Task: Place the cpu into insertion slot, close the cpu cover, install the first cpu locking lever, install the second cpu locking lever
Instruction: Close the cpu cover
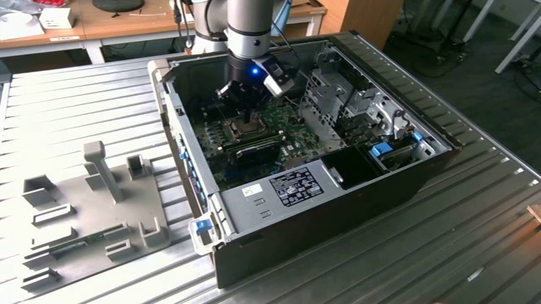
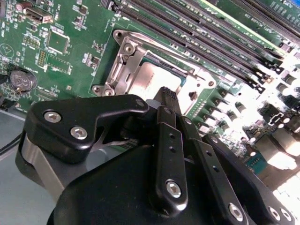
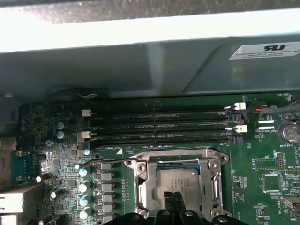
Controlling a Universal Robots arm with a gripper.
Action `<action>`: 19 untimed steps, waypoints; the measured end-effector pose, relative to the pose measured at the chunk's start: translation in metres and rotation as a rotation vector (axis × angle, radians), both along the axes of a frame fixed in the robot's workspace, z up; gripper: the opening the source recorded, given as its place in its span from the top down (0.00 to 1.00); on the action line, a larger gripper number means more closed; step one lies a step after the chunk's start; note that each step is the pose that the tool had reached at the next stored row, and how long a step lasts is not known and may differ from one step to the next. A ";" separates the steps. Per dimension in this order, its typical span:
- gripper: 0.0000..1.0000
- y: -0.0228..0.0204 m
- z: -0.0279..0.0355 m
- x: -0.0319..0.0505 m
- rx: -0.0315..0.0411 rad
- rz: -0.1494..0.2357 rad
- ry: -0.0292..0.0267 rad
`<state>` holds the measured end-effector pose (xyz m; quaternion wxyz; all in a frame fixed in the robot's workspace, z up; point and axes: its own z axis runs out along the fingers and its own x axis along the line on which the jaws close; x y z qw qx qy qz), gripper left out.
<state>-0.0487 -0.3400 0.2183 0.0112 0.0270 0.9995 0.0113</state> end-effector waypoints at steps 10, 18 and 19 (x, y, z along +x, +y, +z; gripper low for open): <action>0.90 0.0000 -0.0009 -0.0046 -0.0003 0.041 -0.0001; 0.90 0.0000 -0.0040 -0.0109 -0.0017 0.047 0.0000; 0.90 0.0000 -0.0044 -0.0123 -0.0024 0.047 0.0000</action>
